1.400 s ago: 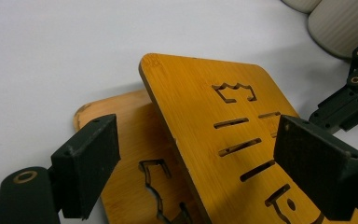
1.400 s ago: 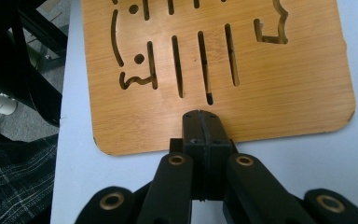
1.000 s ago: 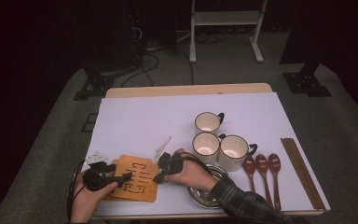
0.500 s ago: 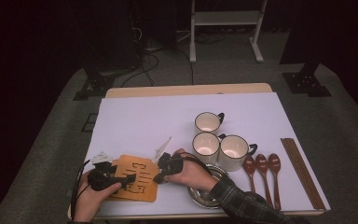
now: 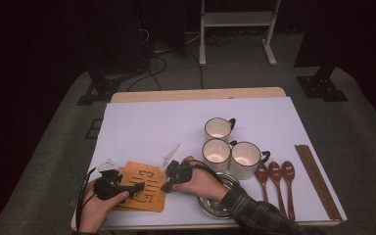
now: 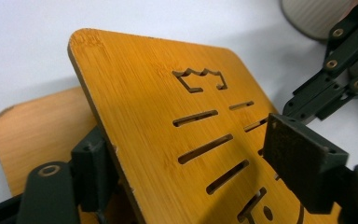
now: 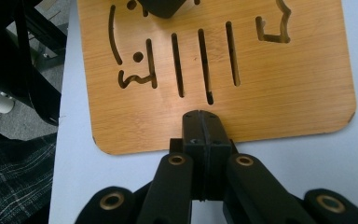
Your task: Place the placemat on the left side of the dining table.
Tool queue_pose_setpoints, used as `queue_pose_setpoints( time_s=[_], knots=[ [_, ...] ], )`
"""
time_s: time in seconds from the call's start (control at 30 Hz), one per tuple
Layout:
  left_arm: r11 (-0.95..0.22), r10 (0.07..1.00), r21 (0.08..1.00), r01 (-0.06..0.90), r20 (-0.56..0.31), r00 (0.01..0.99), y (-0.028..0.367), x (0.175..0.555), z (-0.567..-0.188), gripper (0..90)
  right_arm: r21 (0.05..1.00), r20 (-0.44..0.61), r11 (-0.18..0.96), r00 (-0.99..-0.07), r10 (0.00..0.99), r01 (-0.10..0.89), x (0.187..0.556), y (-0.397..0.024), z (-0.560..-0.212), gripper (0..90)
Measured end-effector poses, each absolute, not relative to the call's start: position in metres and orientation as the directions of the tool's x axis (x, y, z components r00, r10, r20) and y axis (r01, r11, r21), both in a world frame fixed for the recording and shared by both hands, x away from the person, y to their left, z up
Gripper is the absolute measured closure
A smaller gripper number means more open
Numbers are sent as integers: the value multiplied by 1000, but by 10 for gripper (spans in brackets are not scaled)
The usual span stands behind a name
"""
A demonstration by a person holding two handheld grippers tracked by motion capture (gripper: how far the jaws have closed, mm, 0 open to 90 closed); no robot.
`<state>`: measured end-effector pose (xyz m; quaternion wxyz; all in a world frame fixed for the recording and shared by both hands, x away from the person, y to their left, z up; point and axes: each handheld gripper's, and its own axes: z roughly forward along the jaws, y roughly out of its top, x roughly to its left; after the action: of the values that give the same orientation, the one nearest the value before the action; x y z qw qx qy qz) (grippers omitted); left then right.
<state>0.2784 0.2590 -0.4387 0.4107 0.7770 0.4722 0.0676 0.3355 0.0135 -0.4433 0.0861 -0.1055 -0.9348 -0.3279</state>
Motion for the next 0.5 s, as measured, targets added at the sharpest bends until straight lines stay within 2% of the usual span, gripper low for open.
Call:
queue_pose_setpoints(
  time_s=[0.23,0.5],
  knots=[
    [-213,770,704,678,-307,560,258,278,-436,364,595,226,764,-964,139,249,335,13,-443,896],
    [-189,774,697,691,-328,542,260,279,-436,411,600,216,763,-967,134,240,335,14,-443,895]
  ],
)
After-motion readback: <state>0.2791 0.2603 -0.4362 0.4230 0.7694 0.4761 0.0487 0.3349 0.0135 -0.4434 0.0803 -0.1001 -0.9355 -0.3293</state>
